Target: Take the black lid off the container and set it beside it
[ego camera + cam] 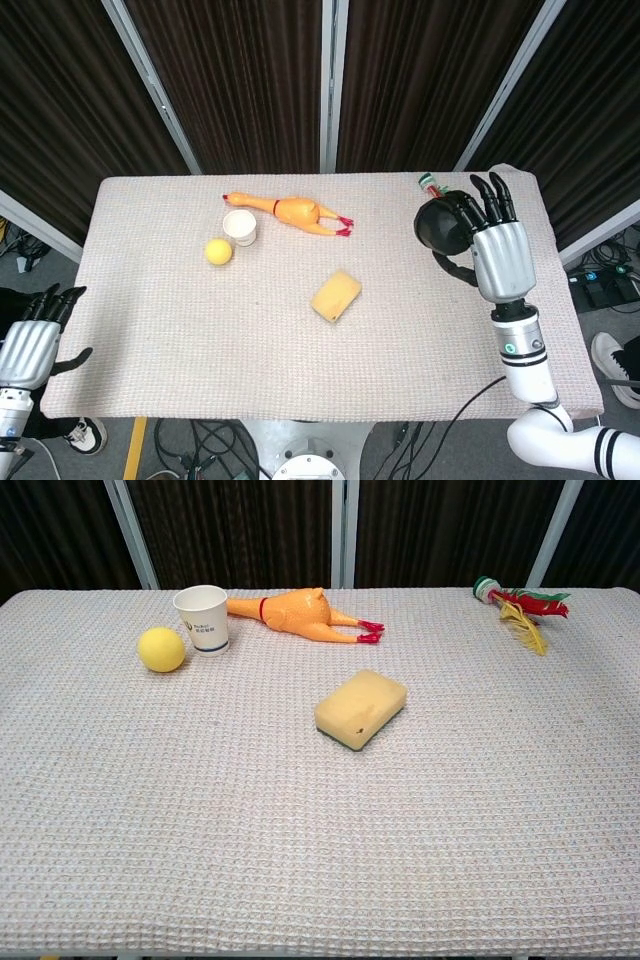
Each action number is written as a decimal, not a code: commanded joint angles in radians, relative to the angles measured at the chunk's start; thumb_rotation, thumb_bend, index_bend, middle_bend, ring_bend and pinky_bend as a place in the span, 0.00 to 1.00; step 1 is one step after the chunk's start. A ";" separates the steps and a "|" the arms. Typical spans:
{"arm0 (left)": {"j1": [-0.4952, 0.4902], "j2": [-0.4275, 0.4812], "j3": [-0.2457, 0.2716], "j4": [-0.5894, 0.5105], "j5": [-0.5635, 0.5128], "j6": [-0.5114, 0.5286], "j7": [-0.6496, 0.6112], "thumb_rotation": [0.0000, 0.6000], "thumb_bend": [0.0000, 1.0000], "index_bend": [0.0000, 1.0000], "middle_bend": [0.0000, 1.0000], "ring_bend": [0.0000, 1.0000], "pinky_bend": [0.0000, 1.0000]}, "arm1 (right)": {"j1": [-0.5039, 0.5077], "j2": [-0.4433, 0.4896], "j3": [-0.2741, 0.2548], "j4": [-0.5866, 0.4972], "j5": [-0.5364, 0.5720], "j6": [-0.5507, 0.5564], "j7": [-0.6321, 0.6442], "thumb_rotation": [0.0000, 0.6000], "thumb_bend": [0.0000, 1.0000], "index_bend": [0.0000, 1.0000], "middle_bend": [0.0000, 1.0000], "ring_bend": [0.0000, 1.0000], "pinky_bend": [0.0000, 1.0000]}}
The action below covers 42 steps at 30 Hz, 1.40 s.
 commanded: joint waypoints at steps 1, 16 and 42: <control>-0.002 -0.002 -0.003 0.002 0.003 0.003 -0.006 1.00 0.19 0.08 0.10 0.00 0.16 | 0.036 -0.106 -0.133 0.228 0.286 -0.495 -0.031 1.00 0.15 0.27 0.45 0.10 0.00; -0.009 -0.004 -0.006 -0.001 -0.003 -0.003 0.001 1.00 0.19 0.08 0.10 0.00 0.17 | 0.079 -0.101 -0.131 0.189 0.248 -0.525 -0.031 1.00 0.16 0.27 0.44 0.11 0.00; -0.010 0.008 0.002 -0.007 0.004 -0.006 -0.014 1.00 0.19 0.08 0.10 0.00 0.17 | 0.094 -0.105 -0.101 0.292 0.137 -0.466 -0.007 1.00 0.16 0.28 0.44 0.10 0.00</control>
